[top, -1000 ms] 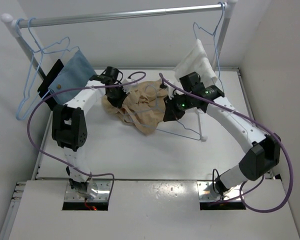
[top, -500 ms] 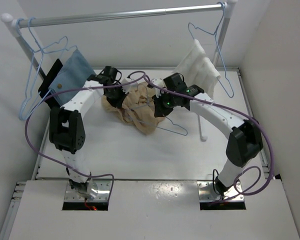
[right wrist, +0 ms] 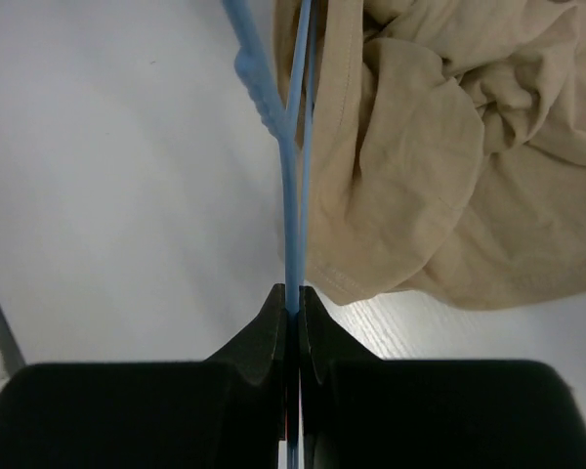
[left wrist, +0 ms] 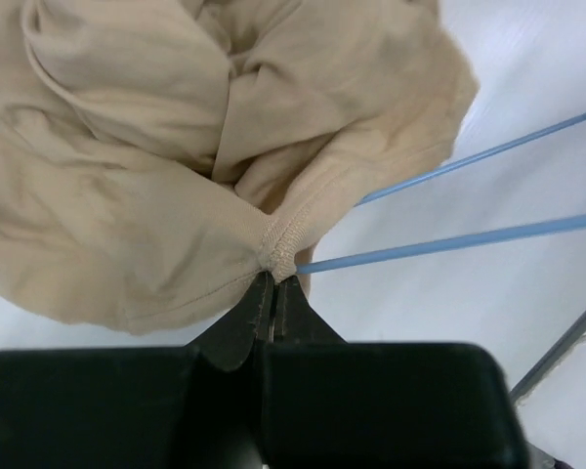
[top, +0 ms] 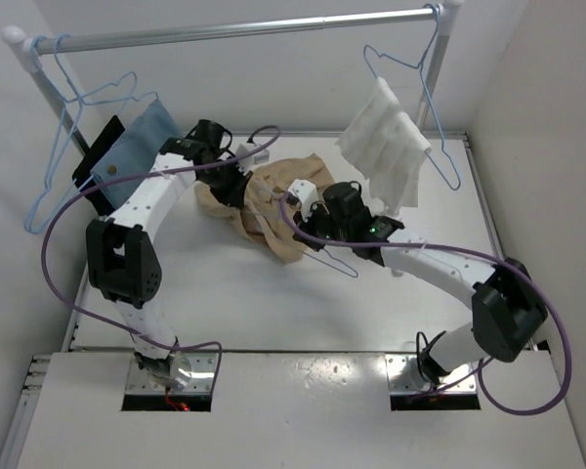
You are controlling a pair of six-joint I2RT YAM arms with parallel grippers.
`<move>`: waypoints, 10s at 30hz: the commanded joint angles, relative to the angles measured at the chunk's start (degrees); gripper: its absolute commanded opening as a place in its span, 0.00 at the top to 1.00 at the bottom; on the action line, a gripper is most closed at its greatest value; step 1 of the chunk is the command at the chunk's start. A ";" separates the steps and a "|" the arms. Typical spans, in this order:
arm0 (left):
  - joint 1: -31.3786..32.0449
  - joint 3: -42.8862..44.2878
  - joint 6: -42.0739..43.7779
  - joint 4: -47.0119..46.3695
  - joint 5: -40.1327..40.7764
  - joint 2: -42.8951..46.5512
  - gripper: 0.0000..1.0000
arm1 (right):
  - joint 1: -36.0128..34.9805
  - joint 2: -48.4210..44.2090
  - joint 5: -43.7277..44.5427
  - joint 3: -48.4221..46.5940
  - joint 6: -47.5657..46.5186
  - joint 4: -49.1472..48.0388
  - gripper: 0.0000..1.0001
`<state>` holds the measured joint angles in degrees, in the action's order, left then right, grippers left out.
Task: Place the t-shirt on the hanger
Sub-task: Place tshirt on hanger
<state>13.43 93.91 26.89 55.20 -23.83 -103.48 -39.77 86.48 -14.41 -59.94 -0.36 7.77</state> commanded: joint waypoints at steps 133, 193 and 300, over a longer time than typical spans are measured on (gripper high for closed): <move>-8.33 -3.30 77.05 15.96 -40.06 -2.06 0.00 | -1.54 0.36 -3.87 11.16 -3.51 -31.24 1.00; 3.00 -4.44 83.58 19.33 -39.18 -9.37 0.77 | -2.07 0.53 -3.25 9.05 -1.40 -35.81 1.00; 0.28 -19.03 88.24 14.59 -18.79 6.63 1.00 | -6.02 13.80 18.97 7.31 1.77 -8.57 0.57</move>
<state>13.85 75.35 112.55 69.73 -43.77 -98.85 -45.39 100.33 1.30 -50.52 2.55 0.45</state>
